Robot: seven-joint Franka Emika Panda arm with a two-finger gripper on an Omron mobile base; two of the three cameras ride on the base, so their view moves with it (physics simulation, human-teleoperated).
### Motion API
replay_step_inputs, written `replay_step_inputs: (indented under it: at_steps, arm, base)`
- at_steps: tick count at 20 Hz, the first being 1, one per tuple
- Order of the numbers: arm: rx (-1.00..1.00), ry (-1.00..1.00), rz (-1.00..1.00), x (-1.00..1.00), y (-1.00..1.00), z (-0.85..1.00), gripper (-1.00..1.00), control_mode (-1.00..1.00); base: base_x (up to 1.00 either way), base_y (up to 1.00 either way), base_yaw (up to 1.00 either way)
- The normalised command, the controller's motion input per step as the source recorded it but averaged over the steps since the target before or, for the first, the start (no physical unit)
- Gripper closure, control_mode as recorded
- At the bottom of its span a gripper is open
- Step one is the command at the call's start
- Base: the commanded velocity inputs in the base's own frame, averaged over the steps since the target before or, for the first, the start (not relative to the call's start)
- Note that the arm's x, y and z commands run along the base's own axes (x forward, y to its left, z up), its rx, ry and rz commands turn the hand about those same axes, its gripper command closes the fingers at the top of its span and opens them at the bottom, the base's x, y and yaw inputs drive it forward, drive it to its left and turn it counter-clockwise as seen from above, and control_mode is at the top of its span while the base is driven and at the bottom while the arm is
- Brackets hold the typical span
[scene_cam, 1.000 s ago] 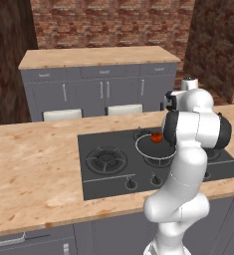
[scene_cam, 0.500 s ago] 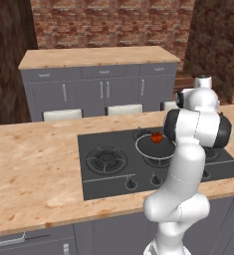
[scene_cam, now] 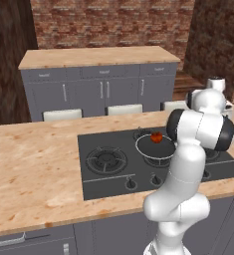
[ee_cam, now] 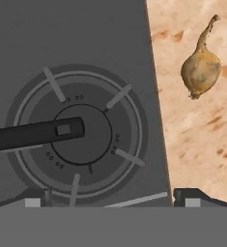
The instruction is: Place the pan on the front center burner on the stove. Then place the tomato and the onion in the pan and turn on the front center burner.
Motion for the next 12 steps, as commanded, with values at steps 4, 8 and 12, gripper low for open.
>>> replay_step_inputs:
  at_steps: [4, 8, 12]
  arm:
    - [0.0, -0.09, -0.04, 0.0, -0.37, 0.0, -1.0, -1.0]
    - [-0.02, -0.13, 0.0, 0.0, -0.49, 0.0, -1.0, -1.0]
    - [0.0, -0.1, 0.0, 0.04, -0.57, 0.0, -1.0, -1.0]
  base:
    - [0.0, 0.0, 0.0]
    - [0.0, 0.0, 0.0]
    - [0.0, 0.0, 0.0]
